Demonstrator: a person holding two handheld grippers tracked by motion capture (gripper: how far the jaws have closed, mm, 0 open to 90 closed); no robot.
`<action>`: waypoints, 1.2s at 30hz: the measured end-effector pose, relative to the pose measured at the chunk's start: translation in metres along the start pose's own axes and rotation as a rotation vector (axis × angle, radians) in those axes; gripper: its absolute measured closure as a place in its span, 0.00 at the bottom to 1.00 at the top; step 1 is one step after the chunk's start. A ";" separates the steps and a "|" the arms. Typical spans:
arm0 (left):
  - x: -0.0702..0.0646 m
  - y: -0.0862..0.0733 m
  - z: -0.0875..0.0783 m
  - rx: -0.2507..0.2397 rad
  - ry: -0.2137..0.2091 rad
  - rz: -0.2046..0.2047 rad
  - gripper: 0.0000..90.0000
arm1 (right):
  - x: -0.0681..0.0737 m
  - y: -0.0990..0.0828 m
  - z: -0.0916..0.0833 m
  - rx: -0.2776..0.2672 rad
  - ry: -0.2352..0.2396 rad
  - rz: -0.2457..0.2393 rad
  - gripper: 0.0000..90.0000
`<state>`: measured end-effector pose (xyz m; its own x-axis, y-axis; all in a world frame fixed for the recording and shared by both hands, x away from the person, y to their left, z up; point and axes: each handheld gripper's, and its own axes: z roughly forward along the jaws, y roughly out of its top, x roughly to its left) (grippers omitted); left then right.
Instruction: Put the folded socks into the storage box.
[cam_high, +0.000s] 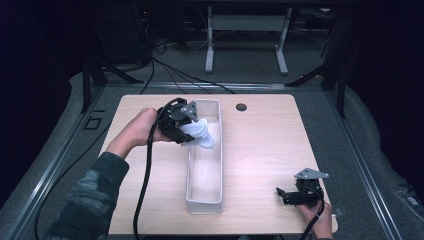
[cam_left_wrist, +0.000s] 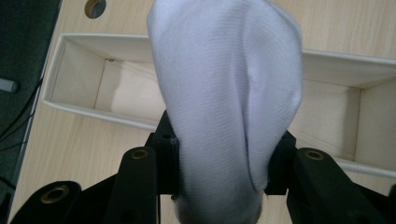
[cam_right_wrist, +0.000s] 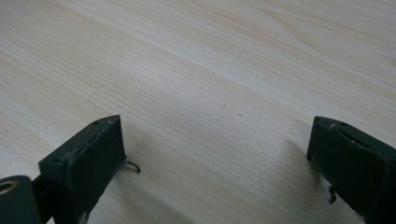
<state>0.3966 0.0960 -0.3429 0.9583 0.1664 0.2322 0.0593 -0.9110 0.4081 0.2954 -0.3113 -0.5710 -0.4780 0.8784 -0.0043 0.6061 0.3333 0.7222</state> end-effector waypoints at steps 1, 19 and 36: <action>-0.001 0.002 0.004 -0.003 -0.010 0.003 0.66 | 0.000 0.000 0.000 0.000 0.000 0.000 0.04; -0.004 0.010 0.053 0.062 -0.096 0.015 0.65 | 0.000 0.000 0.000 0.000 0.001 0.001 0.04; -0.012 -0.004 0.107 0.126 -0.209 -0.011 0.64 | 0.000 0.000 0.000 0.000 0.013 -0.001 0.04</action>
<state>0.4150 0.0573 -0.4419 0.9936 0.1072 0.0354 0.0922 -0.9517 0.2930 0.2954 -0.3117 -0.5709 -0.4865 0.8736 0.0043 0.6055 0.3336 0.7225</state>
